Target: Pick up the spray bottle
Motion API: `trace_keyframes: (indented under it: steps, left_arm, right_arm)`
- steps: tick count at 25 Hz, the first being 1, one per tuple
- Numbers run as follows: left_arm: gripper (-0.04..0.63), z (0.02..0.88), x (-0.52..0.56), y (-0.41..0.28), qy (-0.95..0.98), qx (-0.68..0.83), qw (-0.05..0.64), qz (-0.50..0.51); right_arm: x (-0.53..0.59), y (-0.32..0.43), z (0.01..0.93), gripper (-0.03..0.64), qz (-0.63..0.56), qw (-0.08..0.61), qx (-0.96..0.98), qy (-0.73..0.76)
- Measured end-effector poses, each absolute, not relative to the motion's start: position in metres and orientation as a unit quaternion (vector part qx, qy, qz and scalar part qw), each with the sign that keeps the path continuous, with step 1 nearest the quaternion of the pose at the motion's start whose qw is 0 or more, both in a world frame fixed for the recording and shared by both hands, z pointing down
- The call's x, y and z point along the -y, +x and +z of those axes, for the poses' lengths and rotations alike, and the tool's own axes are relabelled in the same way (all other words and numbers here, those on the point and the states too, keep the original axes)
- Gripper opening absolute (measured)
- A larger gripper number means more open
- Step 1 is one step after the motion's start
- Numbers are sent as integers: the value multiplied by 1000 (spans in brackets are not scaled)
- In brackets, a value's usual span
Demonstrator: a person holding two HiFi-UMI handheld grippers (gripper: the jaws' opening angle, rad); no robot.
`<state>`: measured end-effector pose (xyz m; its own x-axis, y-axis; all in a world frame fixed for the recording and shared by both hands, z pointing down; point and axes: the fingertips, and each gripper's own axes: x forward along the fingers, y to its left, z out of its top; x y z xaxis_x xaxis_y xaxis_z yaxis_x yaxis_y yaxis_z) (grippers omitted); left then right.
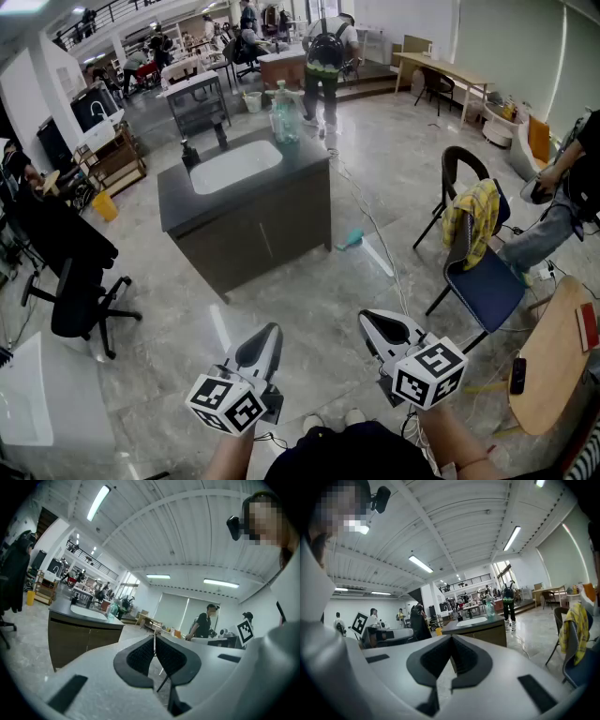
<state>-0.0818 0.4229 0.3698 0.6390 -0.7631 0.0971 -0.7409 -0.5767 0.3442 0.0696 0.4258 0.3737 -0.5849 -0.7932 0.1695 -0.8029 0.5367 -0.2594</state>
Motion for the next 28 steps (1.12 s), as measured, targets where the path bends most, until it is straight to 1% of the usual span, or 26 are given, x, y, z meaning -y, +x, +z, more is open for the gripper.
trace_keyframes:
  steps: [7,11,14,22,28]
  left_arm:
    - [17,373,-416,-85,888,424,175,-25]
    - [17,374,-410,-90,887,424,179,-27]
    - [17,378,-408,-94,888,421,185,-26]
    - [17,392,-402,-125,887,427,178,-10]
    - [17,401,-397,-143,888,425,175,-2]
  right_arm:
    - [-419,69,378,6,160,24,872,462]
    - [-413,63,374,6,170,8,873,456]
    - [-410,57,377,6,175,9,873,456]
    - [-399,30,387,6,175,24,873,455]
    - [-392,17,390,6,175,21,869,462]
